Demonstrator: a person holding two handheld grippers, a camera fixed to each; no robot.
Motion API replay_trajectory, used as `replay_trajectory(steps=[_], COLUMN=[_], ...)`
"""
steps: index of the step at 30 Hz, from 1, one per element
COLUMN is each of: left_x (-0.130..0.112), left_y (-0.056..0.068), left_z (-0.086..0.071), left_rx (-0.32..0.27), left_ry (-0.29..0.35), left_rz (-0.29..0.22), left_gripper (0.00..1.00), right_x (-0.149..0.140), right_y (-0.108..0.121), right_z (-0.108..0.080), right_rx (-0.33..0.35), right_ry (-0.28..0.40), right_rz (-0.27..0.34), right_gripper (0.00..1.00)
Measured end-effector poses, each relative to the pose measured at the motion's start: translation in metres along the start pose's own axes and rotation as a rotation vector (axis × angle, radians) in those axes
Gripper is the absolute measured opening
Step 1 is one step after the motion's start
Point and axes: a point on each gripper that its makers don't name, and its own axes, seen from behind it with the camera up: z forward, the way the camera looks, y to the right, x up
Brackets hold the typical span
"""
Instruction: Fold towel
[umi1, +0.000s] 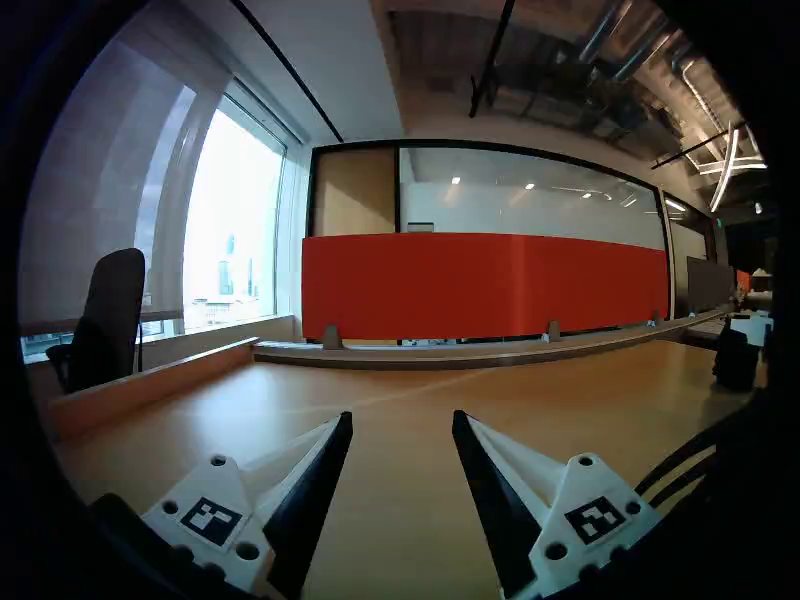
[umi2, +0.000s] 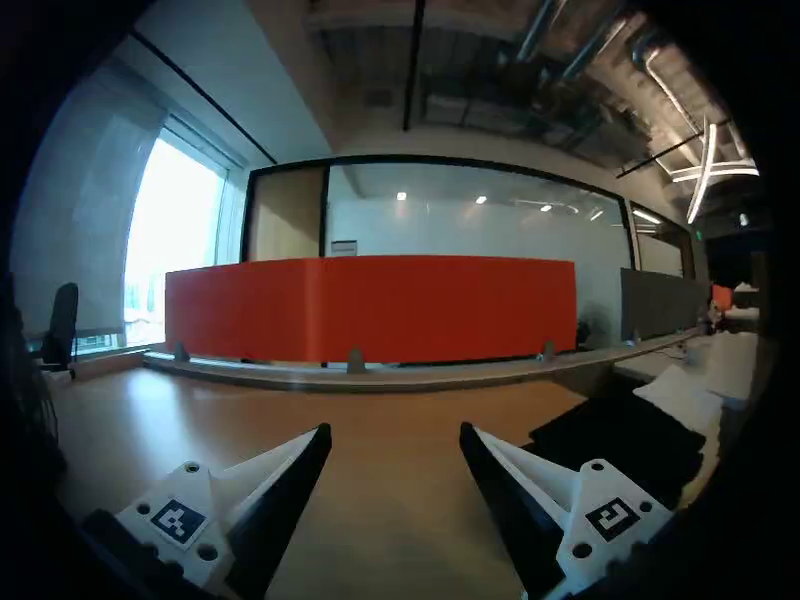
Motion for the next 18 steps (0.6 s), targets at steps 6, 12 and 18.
replay_trajectory(steps=[6, 12, 18], left_x=[0.000, 0.000, 0.000], left_y=[0.000, 0.000, 0.000], left_z=[0.000, -0.001, -0.001], left_rx=[0.000, 0.000, 0.000], left_ry=[0.000, 0.000, 0.000], left_rz=[0.000, 0.000, 0.000], left_gripper=[0.73, 0.73, 0.73], right_x=[-0.008, -0.012, -0.018], right_y=[0.004, -0.001, -0.007], right_z=[0.001, 0.002, 0.002], right_rx=[-0.009, 0.004, 0.014], right_ry=[-0.005, -0.002, -0.010], right_rz=[0.046, 0.047, 0.024], right_gripper=[0.99, 0.99, 0.99])
